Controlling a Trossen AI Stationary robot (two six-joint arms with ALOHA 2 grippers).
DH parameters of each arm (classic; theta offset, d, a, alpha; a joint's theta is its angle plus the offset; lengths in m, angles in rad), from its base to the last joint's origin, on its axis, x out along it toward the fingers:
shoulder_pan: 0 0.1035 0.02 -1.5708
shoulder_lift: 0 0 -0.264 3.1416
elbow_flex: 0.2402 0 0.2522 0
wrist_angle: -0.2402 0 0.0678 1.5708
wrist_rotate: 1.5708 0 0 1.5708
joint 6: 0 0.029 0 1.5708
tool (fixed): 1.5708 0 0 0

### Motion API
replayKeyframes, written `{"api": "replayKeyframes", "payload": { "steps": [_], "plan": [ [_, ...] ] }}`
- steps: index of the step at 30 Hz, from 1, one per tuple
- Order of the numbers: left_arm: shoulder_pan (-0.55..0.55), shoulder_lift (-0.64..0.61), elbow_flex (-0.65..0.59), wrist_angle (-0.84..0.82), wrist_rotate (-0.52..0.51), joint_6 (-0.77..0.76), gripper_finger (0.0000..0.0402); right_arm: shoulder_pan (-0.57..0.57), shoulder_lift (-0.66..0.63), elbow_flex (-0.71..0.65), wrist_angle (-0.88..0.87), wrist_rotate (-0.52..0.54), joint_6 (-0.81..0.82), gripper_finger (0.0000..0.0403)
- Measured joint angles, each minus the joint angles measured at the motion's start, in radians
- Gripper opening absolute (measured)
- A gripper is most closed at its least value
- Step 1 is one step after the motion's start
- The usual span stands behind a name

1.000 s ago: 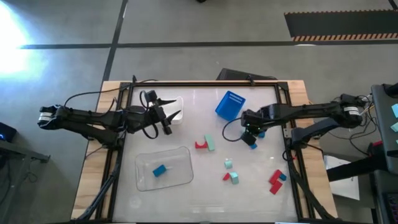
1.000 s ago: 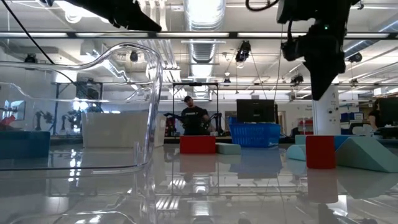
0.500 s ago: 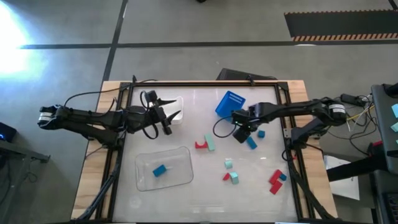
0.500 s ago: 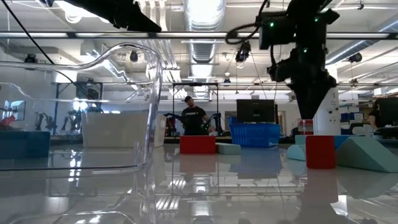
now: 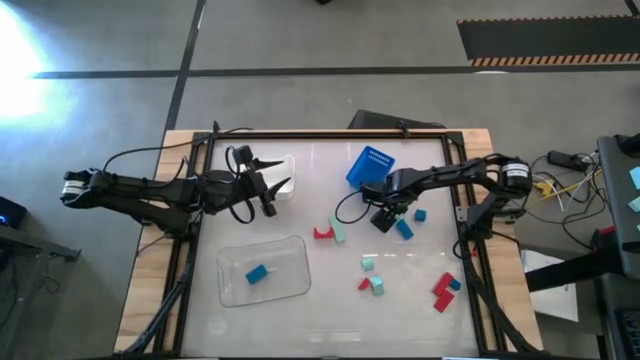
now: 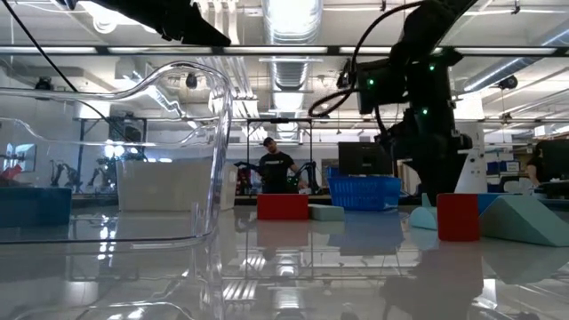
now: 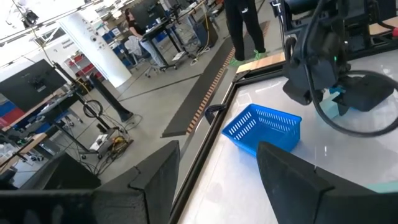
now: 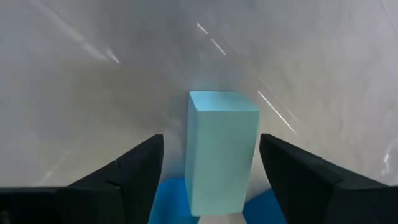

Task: Sort & place blocks by color
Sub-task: Put the light blue block into the blue bin

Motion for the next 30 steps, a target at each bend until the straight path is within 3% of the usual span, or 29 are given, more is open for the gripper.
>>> {"api": "replayKeyframes", "payload": {
  "steps": [6,13,21,30],
  "plan": [
    [0.0,0.0,0.0,0.0,0.0,0.0,0.0199,0.0,0.022,0.0,0.001,0.0,0.002,0.0209],
    [0.0,0.0,0.0,0.0,0.0,0.0,0.0199,0.0,0.0,0.0,-0.001,0.0,0.025,0.0123],
    [0.0,0.0,-0.001,0.0,0.0,0.0,0.0199,0.0,-0.04,0.01,-0.034,-0.001,0.029,0.0123],
    [-0.001,0.0,-0.001,0.0,0.0,-0.001,0.0199,0.0,-0.097,0.195,-0.271,0.045,0.026,0.0123]
  ]
}}
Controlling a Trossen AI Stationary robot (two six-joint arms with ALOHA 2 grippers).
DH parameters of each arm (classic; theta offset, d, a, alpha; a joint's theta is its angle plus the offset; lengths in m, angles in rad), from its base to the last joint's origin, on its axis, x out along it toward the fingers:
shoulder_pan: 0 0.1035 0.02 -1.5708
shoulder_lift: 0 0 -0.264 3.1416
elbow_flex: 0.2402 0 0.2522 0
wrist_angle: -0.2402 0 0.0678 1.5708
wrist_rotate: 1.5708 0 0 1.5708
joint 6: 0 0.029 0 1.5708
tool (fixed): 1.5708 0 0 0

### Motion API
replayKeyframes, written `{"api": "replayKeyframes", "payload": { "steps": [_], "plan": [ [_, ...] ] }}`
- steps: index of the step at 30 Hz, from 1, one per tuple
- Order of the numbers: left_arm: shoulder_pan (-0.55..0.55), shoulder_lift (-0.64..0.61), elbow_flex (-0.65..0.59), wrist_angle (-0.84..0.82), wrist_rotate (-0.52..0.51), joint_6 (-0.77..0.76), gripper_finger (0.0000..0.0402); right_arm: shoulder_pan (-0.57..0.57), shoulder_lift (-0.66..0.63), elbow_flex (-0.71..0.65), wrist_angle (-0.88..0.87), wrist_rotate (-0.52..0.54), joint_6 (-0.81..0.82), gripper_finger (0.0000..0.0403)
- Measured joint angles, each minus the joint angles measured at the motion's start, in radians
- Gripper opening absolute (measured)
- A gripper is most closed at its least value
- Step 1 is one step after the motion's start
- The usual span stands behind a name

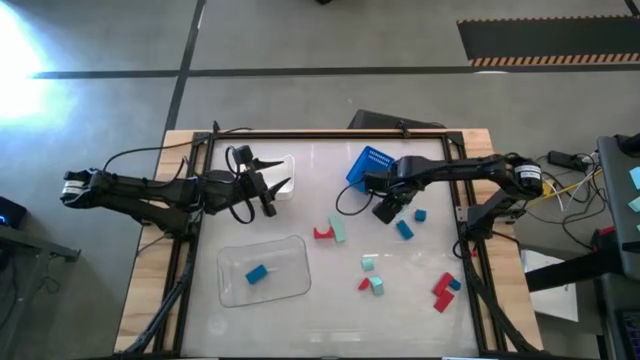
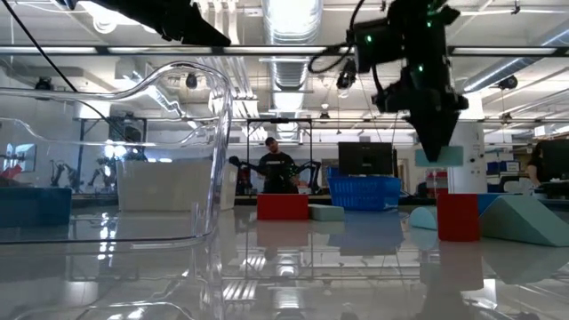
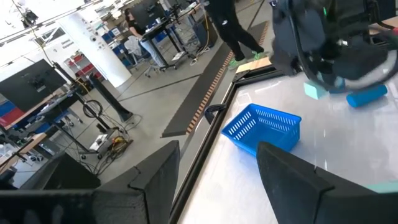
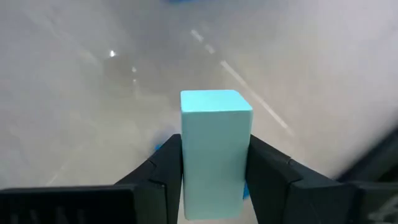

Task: Sort & place blocks by color
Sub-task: Put the light blue block into the blue bin

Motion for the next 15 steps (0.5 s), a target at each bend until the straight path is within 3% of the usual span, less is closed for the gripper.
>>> {"api": "replayKeyframes", "payload": {
  "steps": [7,15],
  "plan": [
    [0.0,0.0,0.0,0.0,0.0,-0.001,0.0199,-0.031,0.0,0.187,-0.095,0.095,-0.06,0.0123],
    [0.001,0.0,0.0,0.0,0.0,0.0,0.0199,-0.149,0.001,0.28,-0.047,0.112,-0.33,0.0123]
  ]
}}
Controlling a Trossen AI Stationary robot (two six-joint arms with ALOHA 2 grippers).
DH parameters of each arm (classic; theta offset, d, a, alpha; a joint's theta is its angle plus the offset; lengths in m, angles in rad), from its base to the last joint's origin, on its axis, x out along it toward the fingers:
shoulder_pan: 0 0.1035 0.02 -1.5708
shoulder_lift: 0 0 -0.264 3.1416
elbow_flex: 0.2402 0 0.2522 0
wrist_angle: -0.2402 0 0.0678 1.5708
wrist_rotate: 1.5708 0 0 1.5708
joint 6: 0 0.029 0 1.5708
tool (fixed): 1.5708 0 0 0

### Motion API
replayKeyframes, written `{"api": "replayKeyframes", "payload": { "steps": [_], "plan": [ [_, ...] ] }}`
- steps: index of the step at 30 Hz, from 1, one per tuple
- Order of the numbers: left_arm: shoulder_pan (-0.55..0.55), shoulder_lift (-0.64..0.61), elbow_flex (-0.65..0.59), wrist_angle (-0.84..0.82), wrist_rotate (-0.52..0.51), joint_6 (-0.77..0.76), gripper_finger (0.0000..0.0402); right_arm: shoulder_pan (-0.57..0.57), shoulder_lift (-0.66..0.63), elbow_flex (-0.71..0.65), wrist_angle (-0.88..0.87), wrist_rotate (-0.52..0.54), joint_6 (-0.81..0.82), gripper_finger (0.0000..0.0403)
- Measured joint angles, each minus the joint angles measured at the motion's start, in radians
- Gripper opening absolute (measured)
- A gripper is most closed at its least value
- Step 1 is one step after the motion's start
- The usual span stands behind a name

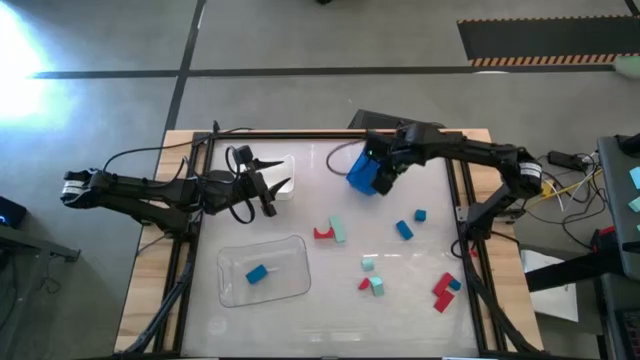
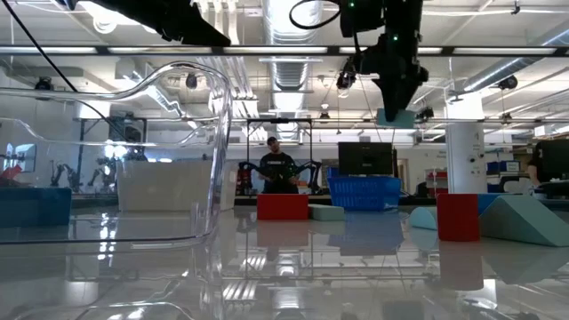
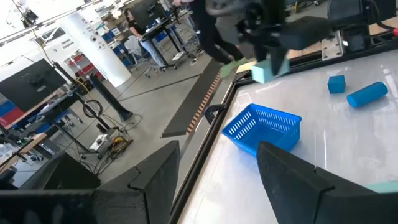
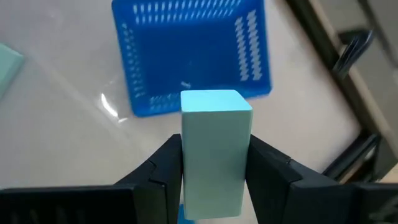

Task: Sort & place blocks by color
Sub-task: Put the light blue block into the blue bin

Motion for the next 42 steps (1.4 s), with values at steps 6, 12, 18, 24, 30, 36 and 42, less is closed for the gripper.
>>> {"api": "replayKeyframes", "payload": {
  "steps": [6,12,18,24,30,36,42],
  "plan": [
    [0.0,0.0,0.0,0.0,0.0,0.0,0.0199,-0.071,0.001,-0.003,0.078,-0.001,-0.634,0.0123],
    [0.0,0.0,0.0,0.0,0.0,0.001,0.0199,-0.08,0.001,-0.004,0.179,-0.009,-1.371,0.0125],
    [0.0,0.0,0.0,0.0,0.0,0.001,0.0199,-0.089,0.001,-0.004,0.285,-0.063,-1.535,0.0124],
    [-0.001,0.0,0.0,0.0,0.0,0.001,0.0199,-0.112,0.048,-0.006,0.284,-0.076,-1.54,0.0124],
    [-0.001,0.0,0.0,0.0,0.0,0.001,0.0199,-0.119,0.159,-0.006,0.289,-0.107,-1.546,0.0125],
    [-0.001,0.0,0.0,0.0,0.0,0.001,0.0199,-0.121,0.266,-0.006,0.294,-0.106,-1.597,0.0125],
    [-0.001,0.0,0.0,0.0,0.0,0.001,0.0199,-0.13,0.316,0.003,0.295,-0.082,-1.599,0.0126]
  ]
}}
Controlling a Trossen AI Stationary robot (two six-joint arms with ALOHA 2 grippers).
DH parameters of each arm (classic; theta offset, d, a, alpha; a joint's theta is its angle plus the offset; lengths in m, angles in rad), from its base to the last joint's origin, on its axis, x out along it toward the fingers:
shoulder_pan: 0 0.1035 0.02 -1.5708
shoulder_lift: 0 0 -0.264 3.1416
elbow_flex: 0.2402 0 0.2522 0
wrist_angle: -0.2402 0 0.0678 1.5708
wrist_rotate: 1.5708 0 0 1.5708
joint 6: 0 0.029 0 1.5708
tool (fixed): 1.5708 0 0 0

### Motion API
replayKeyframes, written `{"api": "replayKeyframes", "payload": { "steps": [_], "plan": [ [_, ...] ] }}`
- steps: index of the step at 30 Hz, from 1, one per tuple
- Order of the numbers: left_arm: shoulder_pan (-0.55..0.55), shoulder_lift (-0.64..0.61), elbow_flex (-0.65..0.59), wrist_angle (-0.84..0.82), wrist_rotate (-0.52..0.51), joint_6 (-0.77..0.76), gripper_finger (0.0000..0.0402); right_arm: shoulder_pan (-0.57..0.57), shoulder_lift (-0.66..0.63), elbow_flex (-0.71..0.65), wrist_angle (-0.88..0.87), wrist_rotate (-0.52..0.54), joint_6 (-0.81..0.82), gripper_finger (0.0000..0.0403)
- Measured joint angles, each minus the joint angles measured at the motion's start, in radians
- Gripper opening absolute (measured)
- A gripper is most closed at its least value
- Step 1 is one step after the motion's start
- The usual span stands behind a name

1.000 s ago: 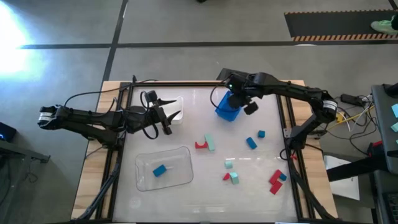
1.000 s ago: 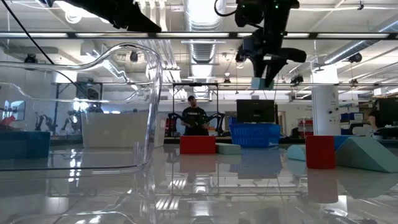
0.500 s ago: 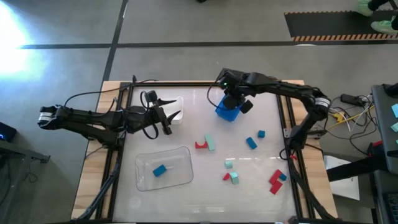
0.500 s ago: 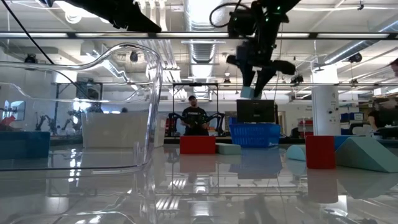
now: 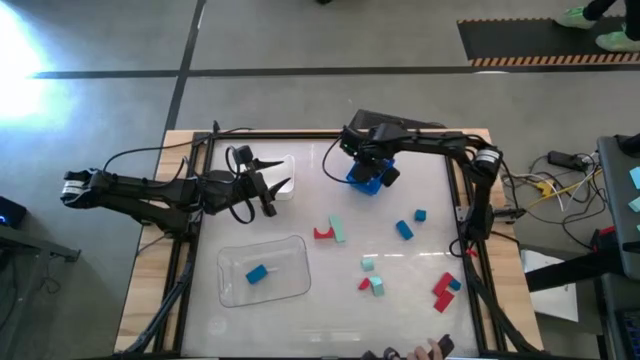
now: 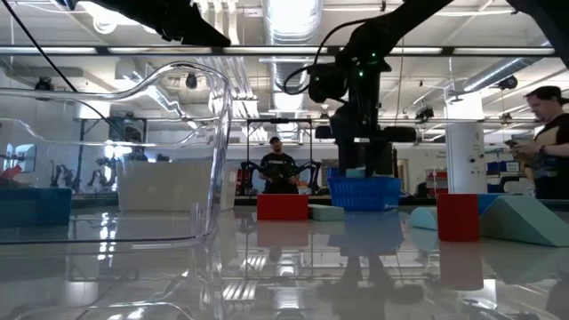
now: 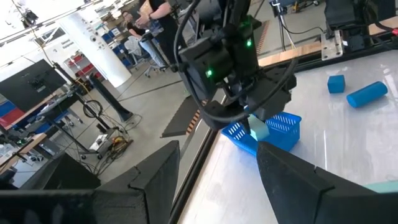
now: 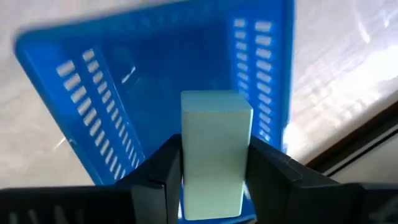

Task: Sort & place blocks by color
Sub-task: Put the light blue block into the blue bin

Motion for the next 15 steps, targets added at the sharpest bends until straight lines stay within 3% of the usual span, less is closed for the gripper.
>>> {"api": "replayKeyframes", "payload": {
  "steps": [15],
  "plan": [
    [0.0,0.0,0.0,0.0,0.0,0.0,0.0199,0.001,0.01,0.0,-0.013,0.039,0.001,0.0149]
  ]
}}
